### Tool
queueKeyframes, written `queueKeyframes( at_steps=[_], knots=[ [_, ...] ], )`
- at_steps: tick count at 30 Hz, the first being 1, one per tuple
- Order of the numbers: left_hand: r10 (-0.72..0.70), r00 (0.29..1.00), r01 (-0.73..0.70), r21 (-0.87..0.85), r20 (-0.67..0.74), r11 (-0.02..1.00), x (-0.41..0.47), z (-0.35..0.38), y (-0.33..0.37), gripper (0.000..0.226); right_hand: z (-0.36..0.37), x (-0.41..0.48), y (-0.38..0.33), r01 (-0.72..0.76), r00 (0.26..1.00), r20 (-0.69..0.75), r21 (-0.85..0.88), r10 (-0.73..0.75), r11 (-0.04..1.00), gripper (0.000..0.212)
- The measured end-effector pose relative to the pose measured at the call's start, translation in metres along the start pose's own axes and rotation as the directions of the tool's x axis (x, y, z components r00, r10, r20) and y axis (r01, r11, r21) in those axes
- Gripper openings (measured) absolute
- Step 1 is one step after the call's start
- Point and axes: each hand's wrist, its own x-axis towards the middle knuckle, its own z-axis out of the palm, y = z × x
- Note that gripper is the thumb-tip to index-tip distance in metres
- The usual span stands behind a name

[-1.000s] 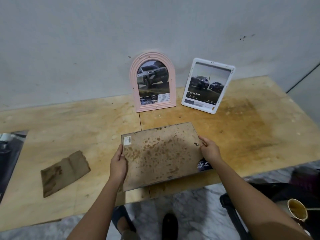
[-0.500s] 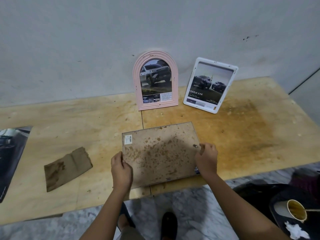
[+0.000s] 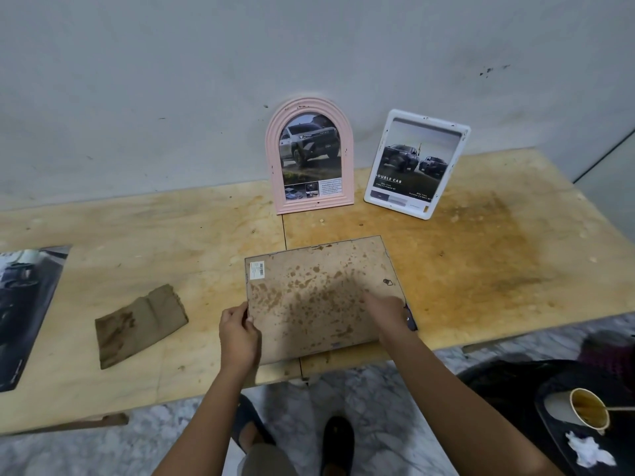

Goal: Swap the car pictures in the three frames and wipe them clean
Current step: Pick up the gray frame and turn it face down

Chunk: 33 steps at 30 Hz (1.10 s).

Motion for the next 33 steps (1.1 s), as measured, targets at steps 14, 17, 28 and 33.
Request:
queueKeyframes(
  at_steps=[14, 17, 28, 33],
  knots=[
    [0.053, 0.999, -0.052, -0.033, 0.004, 0.998, 0.0, 0.002, -0.008, 0.038, -0.025, 0.017, 0.006, -0.002, 0.998, -0.07, 0.112, 0.009, 0.994, 0.042],
    [0.062, 0.998, -0.062, -0.024, 0.017, 0.998, 0.0, 0.001, -0.008, 0.038, -0.027, 0.017, 0.005, 0.023, 0.999, -0.039, 0.126, -0.019, 0.992, 0.049],
    [0.066, 0.997, -0.066, 0.011, 0.028, 0.998, 0.003, 0.001, -0.009, 0.038, -0.028, 0.008, 0.007, 0.24, 0.955, 0.11, 0.255, -0.275, 0.937, 0.046],
    [0.089, 0.996, -0.089, 0.039, 0.024, 0.995, 0.001, 0.0, -0.011, 0.038, -0.031, 0.019, 0.007, 0.204, 0.951, 0.182, 0.233, -0.249, 0.951, 0.078]
  ],
)
